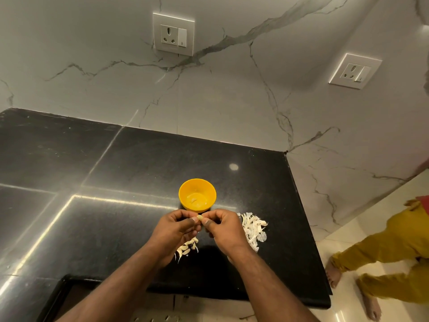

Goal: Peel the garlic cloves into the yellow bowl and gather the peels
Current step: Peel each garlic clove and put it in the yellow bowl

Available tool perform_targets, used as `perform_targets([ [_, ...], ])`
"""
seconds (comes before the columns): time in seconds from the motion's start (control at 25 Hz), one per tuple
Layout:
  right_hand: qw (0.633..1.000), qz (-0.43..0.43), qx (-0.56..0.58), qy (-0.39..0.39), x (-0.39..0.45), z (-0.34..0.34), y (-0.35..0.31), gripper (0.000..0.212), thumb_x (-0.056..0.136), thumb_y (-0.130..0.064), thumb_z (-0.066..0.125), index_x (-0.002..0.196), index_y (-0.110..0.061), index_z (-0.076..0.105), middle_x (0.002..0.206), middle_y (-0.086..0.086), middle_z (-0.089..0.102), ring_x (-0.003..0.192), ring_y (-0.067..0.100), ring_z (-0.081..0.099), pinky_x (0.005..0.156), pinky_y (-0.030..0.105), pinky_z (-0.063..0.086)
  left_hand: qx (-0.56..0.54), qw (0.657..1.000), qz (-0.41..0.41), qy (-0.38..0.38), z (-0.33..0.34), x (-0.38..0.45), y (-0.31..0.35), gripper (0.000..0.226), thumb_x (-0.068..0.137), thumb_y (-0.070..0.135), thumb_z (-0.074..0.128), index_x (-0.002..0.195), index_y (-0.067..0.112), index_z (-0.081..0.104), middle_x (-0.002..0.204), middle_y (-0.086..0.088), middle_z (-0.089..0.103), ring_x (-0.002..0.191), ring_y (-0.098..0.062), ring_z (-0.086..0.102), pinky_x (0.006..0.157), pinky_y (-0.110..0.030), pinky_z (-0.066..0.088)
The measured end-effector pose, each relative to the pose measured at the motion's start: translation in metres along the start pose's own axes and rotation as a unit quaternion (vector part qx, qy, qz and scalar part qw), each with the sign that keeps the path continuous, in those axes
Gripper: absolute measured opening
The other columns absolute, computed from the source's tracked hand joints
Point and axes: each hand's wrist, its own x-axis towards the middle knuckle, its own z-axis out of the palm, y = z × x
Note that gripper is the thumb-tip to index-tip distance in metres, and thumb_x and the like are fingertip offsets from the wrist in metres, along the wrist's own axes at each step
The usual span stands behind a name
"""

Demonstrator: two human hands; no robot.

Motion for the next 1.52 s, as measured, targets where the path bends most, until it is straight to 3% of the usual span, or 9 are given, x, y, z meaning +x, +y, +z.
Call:
perform_targets([
  [0.2,0.998,-0.006,-0.067,0.014,0.002,0.002,-0.005,0.009,0.094,-0.025,0.067,0.087,-0.024,0.073,0.079,-0.008,0.073,0.071,0.004,0.063,0.074,0.035,0.056,0.039,0.999,0.015,0.007,0.001,0.000,0.001,0.011,0.094,0.006,0.066,0.100,-0.002,0.070,0.086,-0.015,0.072,0.076,-0.018,0.068,0.071,-0.027,0.055],
  [0.36,0.998,0.014,-0.053,0.003,0.002,0.007,-0.006,0.014,0.095,-0.027,0.065,0.083,-0.023,0.071,0.077,-0.006,0.073,0.073,0.011,0.067,0.075,0.039,0.057,0.038,0.999,0.020,0.009,-0.001,-0.002,0.004,0.008,0.095,0.002,0.063,0.097,-0.002,0.070,0.081,-0.013,0.070,0.072,-0.016,0.064,0.065,-0.023,0.054],
  [0.6,0.991,0.063,0.106,-0.052,-0.002,0.010,-0.008,0.018,0.100,-0.014,0.059,0.088,-0.006,0.069,0.071,0.005,0.067,0.067,0.018,0.059,0.060,0.030,0.048,0.036,0.999,0.012,-0.037,-0.009,-0.001,0.004,0.012,0.097,0.002,0.059,0.096,0.003,0.070,0.081,-0.010,0.069,0.072,-0.013,0.061,0.065,-0.023,0.051],
  [0.8,0.968,0.136,0.184,-0.104,-0.004,0.002,-0.013,0.013,0.101,-0.013,0.057,0.096,-0.008,0.068,0.074,0.003,0.067,0.067,0.013,0.064,0.059,0.025,0.054,0.026,0.997,-0.003,-0.069,-0.012,0.000,0.002,0.012,0.097,0.003,0.058,0.096,0.004,0.070,0.084,-0.011,0.068,0.072,-0.014,0.062,0.066,-0.024,0.051],
  [0.96,0.989,0.086,0.094,-0.075,-0.002,0.001,-0.007,0.013,0.099,-0.013,0.060,0.091,-0.009,0.069,0.072,0.003,0.067,0.067,0.013,0.061,0.060,0.025,0.052,0.009,0.998,-0.024,-0.053,-0.011,0.003,0.002,0.012,0.095,0.003,0.061,0.103,0.004,0.071,0.089,-0.012,0.073,0.079,-0.016,0.068,0.068,-0.024,0.053],
  [1.12,0.998,0.037,-0.042,-0.028,0.000,0.005,-0.002,0.017,0.094,-0.021,0.067,0.077,-0.022,0.068,0.070,-0.003,0.070,0.066,0.015,0.064,0.069,0.041,0.056,0.004,0.998,-0.038,-0.041,-0.010,0.004,0.001,0.020,0.093,0.003,0.065,0.110,0.007,0.073,0.101,-0.013,0.076,0.091,-0.020,0.071,0.074,-0.027,0.054],
  [1.24,0.993,0.024,-0.109,-0.024,-0.001,0.006,-0.004,0.017,0.095,-0.026,0.064,0.078,-0.025,0.065,0.074,-0.004,0.071,0.070,0.015,0.068,0.072,0.039,0.058,0.001,0.999,-0.036,-0.041,-0.008,0.006,0.000,0.021,0.092,0.003,0.066,0.110,0.008,0.074,0.103,-0.013,0.077,0.093,-0.021,0.073,0.078,-0.029,0.055],
  [1.36,0.994,0.022,-0.102,-0.030,-0.004,0.006,-0.004,0.015,0.098,-0.025,0.061,0.083,-0.024,0.065,0.082,-0.001,0.071,0.075,0.016,0.070,0.074,0.040,0.058,0.011,0.999,-0.022,-0.037,-0.006,0.007,0.000,0.019,0.092,0.003,0.065,0.109,0.006,0.073,0.103,-0.014,0.077,0.094,-0.023,0.074,0.079,-0.030,0.057],
  [1.52,0.999,0.037,-0.006,-0.012,-0.004,-0.004,0.001,0.012,0.098,-0.016,0.060,0.088,-0.019,0.067,0.077,0.001,0.070,0.070,0.012,0.065,0.078,0.041,0.058,0.036,0.999,-0.013,-0.031,-0.009,0.008,-0.002,0.021,0.091,0.000,0.067,0.109,0.008,0.074,0.103,-0.014,0.075,0.096,-0.025,0.073,0.079,-0.030,0.057],
])
